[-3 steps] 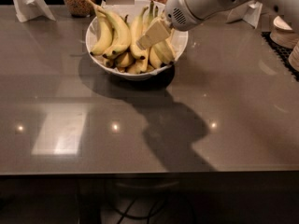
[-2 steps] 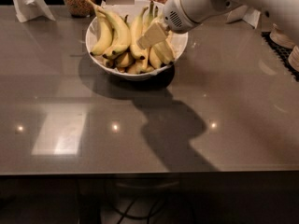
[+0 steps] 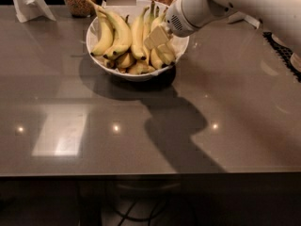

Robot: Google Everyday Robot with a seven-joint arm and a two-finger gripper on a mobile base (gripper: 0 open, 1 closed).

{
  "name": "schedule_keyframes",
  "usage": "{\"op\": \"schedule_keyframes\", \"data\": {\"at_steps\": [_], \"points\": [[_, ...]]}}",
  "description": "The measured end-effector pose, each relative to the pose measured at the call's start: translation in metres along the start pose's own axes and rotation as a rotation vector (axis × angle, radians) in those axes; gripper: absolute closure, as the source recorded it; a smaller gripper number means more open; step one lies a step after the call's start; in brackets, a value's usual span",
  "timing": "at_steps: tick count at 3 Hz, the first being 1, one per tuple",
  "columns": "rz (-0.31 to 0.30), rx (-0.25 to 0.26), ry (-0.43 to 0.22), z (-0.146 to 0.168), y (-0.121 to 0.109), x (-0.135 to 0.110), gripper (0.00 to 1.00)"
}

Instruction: Pick banana from white bowl

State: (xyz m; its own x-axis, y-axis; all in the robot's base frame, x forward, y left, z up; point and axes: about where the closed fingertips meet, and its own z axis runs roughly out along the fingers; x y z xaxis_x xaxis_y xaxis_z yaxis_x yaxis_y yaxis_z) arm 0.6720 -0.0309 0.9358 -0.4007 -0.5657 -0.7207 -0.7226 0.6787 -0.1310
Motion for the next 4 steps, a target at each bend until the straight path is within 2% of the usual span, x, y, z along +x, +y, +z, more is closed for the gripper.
{"op": "schedule_keyframes", "data": {"at_steps": [2,3,4], "points": [[0.051,0.029,0.037,0.0074,-0.0143,0.0126,0.66],[0.051,0.029,0.037,0.0049,-0.0148,0.0099,0.87],[0.051,0.029,0.037,0.0042,-0.0148,0.0092,1.0]]}}
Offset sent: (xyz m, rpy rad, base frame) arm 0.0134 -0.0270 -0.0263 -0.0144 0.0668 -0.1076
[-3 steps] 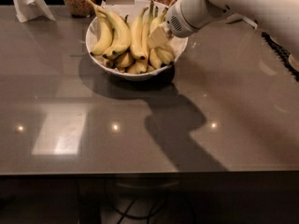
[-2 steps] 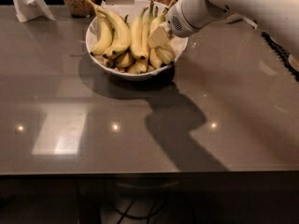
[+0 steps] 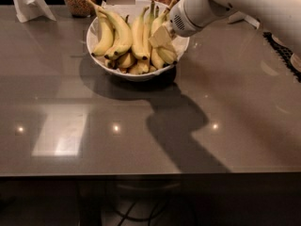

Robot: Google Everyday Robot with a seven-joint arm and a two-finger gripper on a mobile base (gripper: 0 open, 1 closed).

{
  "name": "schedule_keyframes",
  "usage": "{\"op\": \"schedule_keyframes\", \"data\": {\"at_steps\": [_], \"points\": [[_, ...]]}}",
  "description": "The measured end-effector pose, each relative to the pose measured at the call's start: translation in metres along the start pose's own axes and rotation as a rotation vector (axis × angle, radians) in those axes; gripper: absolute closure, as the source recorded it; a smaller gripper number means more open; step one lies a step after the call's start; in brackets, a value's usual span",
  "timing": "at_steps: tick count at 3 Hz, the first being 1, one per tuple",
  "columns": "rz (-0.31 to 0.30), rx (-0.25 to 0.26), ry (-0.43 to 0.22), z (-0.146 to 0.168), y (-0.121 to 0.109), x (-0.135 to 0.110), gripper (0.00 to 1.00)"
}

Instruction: Pick banana from white bowl

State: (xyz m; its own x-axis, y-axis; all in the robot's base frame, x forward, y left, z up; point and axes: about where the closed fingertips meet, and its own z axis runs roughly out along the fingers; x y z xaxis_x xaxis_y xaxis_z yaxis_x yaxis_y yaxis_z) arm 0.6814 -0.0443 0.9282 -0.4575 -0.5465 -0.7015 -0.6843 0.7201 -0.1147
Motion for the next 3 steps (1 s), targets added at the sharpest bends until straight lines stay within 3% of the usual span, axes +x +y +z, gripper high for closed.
{"op": "schedule_keyframes", "data": {"at_steps": [2,3], "points": [[-0.021,-0.074,-0.036,-0.018,0.019,-0.013,1.0],[-0.066,-0.088,-0.062,-0.041,0.026,-0.023,1.0]]}}
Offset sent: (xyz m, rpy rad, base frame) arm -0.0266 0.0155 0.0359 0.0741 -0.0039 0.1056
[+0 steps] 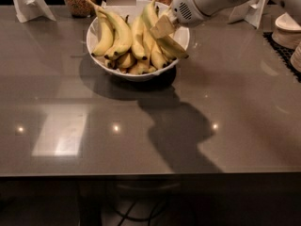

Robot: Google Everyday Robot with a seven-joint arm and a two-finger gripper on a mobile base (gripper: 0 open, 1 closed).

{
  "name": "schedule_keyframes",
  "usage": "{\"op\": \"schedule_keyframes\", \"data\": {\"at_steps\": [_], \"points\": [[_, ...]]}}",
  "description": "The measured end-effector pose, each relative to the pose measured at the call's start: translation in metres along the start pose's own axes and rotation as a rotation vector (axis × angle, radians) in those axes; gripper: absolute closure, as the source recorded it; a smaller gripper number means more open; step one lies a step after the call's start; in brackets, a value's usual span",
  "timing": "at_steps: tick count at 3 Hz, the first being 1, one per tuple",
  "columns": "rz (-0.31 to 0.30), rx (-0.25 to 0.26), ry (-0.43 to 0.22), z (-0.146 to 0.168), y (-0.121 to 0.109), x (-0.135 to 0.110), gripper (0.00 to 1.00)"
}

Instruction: Pick banana from white bowl

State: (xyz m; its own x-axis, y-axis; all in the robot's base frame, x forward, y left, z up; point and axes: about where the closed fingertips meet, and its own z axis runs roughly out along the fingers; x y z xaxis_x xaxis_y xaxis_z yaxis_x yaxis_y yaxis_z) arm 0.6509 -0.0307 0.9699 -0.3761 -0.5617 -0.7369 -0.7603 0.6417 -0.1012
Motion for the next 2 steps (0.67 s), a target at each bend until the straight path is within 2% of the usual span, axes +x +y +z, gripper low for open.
{"op": "schedule_keyframes", "data": {"at_steps": [1,2], "points": [[-0.054,-0.019,-0.017,-0.022,0.007,-0.005,1.0],[-0.122,-0.058,-0.011,-0.044,0.016,-0.005,1.0]]}}
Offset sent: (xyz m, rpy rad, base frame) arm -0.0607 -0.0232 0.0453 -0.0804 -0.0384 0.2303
